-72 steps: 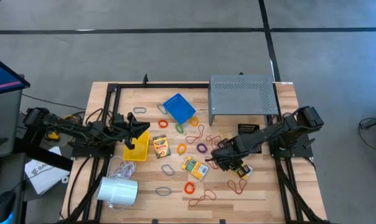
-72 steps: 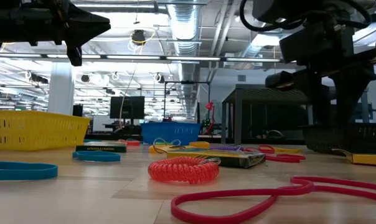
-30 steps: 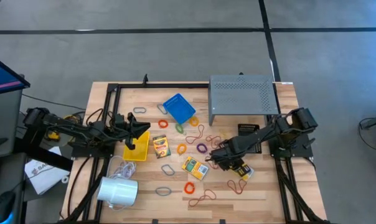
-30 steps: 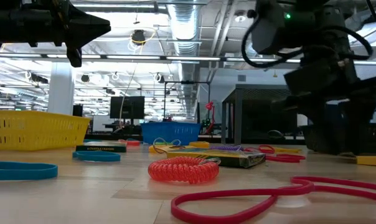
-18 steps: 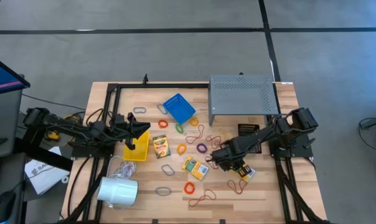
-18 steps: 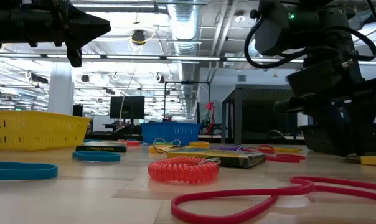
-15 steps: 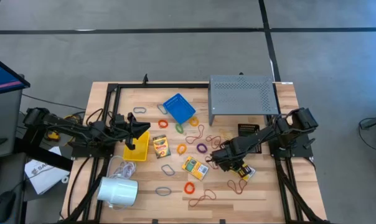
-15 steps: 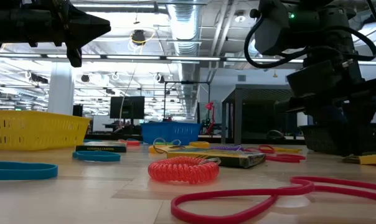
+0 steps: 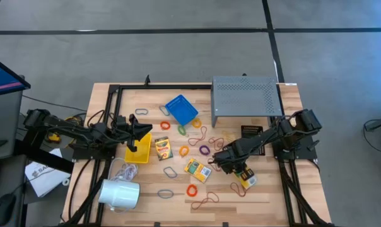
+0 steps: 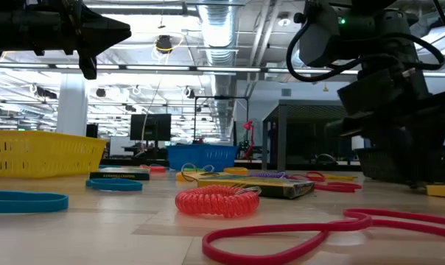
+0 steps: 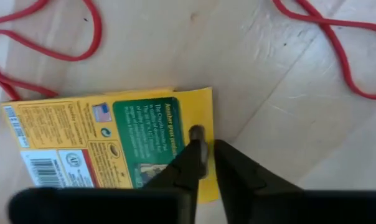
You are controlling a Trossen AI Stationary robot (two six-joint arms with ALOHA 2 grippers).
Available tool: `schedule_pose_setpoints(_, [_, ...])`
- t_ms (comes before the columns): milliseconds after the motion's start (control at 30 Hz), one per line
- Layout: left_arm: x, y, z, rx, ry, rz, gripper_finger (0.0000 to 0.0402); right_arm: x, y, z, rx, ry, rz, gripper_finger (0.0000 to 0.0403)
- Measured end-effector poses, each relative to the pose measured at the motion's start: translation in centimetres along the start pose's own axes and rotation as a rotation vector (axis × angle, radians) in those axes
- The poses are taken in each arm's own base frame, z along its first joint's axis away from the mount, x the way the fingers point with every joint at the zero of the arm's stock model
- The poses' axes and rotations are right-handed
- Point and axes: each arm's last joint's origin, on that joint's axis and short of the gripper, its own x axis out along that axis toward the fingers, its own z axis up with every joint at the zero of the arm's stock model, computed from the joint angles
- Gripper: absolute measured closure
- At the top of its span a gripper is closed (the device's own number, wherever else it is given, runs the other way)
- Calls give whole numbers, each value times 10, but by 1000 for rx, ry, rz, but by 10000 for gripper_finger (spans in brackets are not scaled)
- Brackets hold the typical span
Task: Pick & Place Office Desk Supplies
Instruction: Put the right yellow crayon box into the black bin
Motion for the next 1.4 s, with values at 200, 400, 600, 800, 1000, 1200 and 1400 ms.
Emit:
schedule_pose_setpoints(200, [0,0,0,0,0,0,358,0,-2,-1,47,7,-1,281])
schedule_pose_setpoints(400, [0,0,0,0,0,0,358,0,-3,-1,44,16,-41,252])
schedule_pose_setpoints(600, [0,0,0,0,0,0,358,0,-4,1,41,-9,-49,283])
schedule_pose_setpoints(800, [0,0,0,0,0,0,358,-1,-4,1,41,-9,-49,357])
schedule_pose_setpoints(1000, [0,0,0,0,0,0,358,-1,-4,1,45,-10,-48,395])
schedule_pose_setpoints(1200, [0,0,0,0,0,0,358,-1,-3,0,88,-6,-44,400])
schedule_pose_setpoints(1400, [0,0,0,1,1,0,358,-5,-2,-1,134,-24,-22,402])
